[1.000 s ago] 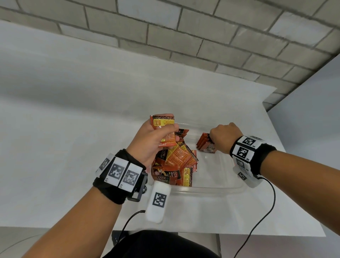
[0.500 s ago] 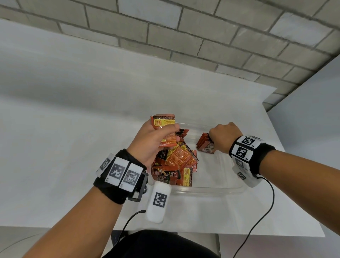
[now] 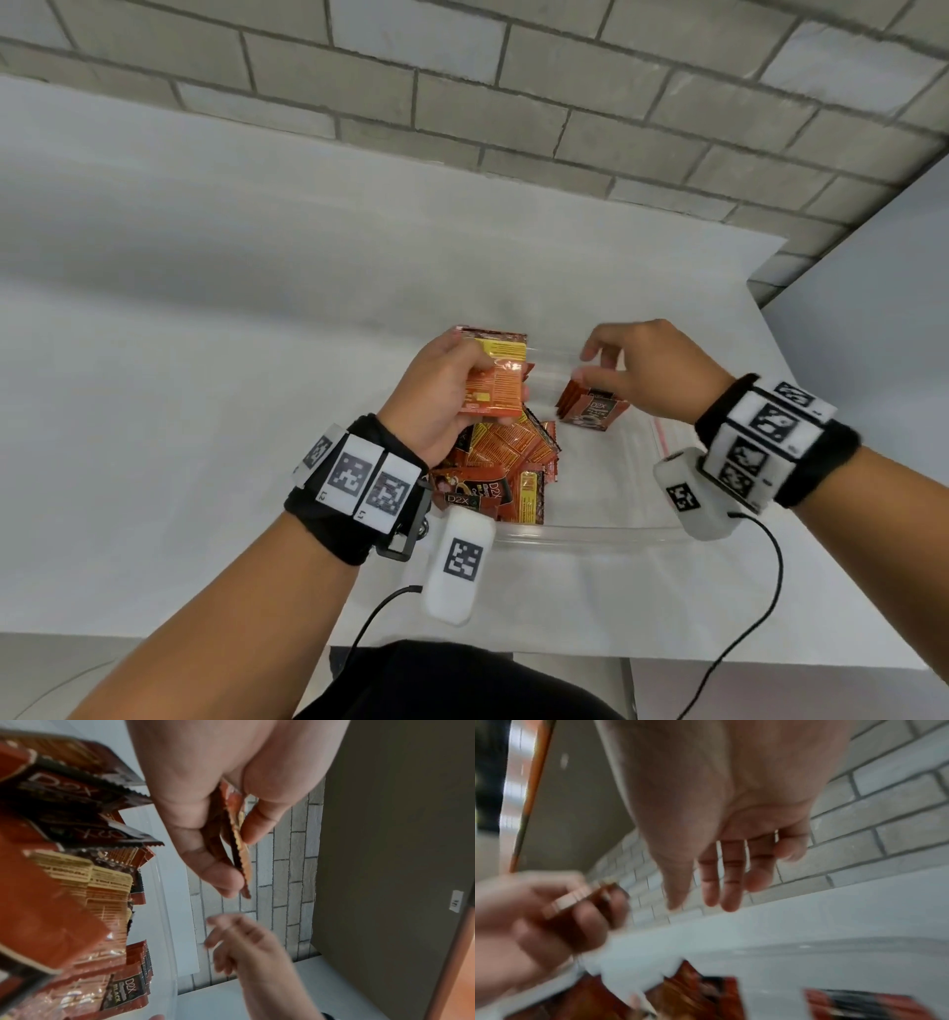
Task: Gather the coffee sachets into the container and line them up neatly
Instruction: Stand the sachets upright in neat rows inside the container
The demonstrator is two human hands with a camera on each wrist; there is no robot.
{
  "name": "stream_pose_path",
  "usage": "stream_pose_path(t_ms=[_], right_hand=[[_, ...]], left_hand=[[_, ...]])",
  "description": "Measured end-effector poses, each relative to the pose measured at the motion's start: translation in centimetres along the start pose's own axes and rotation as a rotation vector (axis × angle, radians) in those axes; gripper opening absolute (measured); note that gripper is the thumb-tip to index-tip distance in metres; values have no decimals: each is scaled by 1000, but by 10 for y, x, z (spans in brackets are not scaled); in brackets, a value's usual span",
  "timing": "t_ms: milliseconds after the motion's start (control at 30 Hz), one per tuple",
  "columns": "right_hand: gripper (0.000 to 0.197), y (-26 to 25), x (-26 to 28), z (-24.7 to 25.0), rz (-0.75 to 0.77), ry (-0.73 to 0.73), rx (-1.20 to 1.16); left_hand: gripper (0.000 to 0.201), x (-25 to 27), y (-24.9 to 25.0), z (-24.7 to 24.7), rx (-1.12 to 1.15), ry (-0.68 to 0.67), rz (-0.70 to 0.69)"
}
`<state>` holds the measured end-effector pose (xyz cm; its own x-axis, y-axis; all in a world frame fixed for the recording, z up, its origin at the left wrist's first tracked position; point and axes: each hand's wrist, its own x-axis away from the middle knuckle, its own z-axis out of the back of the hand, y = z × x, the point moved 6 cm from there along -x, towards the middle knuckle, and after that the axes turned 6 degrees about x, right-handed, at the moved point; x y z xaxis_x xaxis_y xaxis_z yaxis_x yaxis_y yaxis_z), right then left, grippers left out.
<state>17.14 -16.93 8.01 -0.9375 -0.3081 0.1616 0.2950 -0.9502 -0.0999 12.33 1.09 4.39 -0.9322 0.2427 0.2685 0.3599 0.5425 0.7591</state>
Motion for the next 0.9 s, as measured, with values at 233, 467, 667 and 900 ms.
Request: stream_pose_path(t_ms=[233, 467, 667, 900], right_hand=[[14, -29, 33, 25, 105, 154, -571], [9, -8, 61, 43, 148, 683, -455], [20, 0, 66, 17, 204, 504, -346], [35, 26, 49, 24, 25, 399, -394]], left_hand=[[15, -3, -10, -30, -190, -104, 10], [42, -14, -12, -42, -34, -7, 121], [19, -23, -11, -52, -146, -52, 0], [17, -29, -29, -68, -289, -109, 79]])
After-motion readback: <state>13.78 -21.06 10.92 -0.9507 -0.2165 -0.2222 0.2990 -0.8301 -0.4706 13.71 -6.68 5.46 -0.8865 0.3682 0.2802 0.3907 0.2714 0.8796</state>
